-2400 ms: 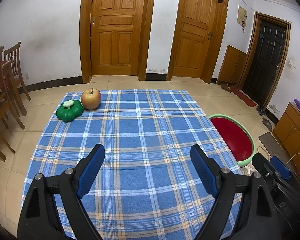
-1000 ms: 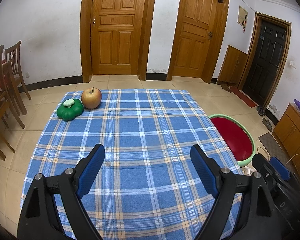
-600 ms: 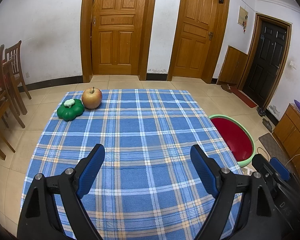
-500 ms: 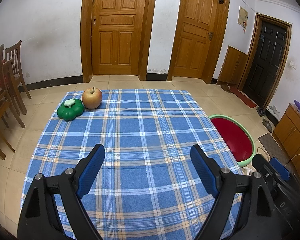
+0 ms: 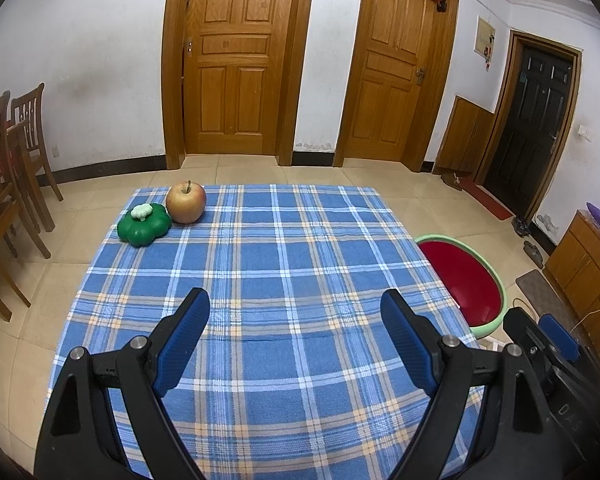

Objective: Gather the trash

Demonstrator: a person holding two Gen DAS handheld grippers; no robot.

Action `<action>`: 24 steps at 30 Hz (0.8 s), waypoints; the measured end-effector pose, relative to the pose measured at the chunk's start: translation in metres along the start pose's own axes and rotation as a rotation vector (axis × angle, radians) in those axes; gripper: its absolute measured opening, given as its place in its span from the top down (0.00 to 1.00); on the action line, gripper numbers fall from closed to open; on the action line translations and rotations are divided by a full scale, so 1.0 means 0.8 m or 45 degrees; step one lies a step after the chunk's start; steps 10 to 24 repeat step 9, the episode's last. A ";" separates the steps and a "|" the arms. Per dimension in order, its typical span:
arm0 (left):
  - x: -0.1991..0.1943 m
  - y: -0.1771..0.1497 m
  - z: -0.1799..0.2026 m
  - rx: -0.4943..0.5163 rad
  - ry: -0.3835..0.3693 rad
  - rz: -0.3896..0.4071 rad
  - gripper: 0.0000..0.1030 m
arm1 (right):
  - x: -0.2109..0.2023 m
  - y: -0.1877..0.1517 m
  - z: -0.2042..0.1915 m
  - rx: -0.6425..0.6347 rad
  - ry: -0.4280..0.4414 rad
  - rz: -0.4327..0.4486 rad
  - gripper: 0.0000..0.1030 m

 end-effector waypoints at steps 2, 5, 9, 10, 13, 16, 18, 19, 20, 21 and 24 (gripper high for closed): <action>-0.001 0.000 0.000 0.002 0.002 0.003 0.16 | -0.001 0.001 -0.001 -0.001 0.000 0.004 0.22; -0.002 0.002 0.001 0.001 0.006 0.002 0.16 | -0.003 0.002 -0.001 -0.002 0.000 0.008 0.22; 0.000 0.003 -0.002 -0.005 0.012 -0.009 0.16 | -0.003 0.004 0.000 -0.003 -0.003 0.009 0.22; 0.000 0.003 -0.002 -0.005 0.012 -0.009 0.16 | -0.003 0.004 0.000 -0.003 -0.003 0.009 0.22; 0.000 0.003 -0.002 -0.005 0.012 -0.009 0.16 | -0.003 0.004 0.000 -0.003 -0.003 0.009 0.22; 0.000 0.003 -0.002 -0.005 0.012 -0.009 0.16 | -0.003 0.004 0.000 -0.003 -0.003 0.009 0.22; 0.000 0.003 -0.002 -0.005 0.012 -0.009 0.16 | -0.003 0.004 0.000 -0.003 -0.003 0.009 0.22; 0.000 0.003 -0.002 -0.005 0.012 -0.009 0.16 | -0.003 0.004 0.000 -0.003 -0.003 0.009 0.22; 0.000 0.003 -0.002 -0.005 0.012 -0.009 0.16 | -0.003 0.004 0.000 -0.003 -0.003 0.009 0.22; 0.000 0.003 -0.002 -0.005 0.012 -0.009 0.16 | -0.003 0.004 0.000 -0.003 -0.003 0.009 0.22; 0.000 0.003 -0.002 -0.005 0.012 -0.009 0.16 | -0.003 0.004 0.000 -0.003 -0.003 0.009 0.22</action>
Point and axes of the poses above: each gripper's, at about its wrist camera, not at the fingertips, and x roughly the way its jaws point, z to its right, y to its top, the point moved 4 cm from there along x, roughly the way its jaws point, and after that the axes turned 7 degrees about -z, right-handed, at the moved point
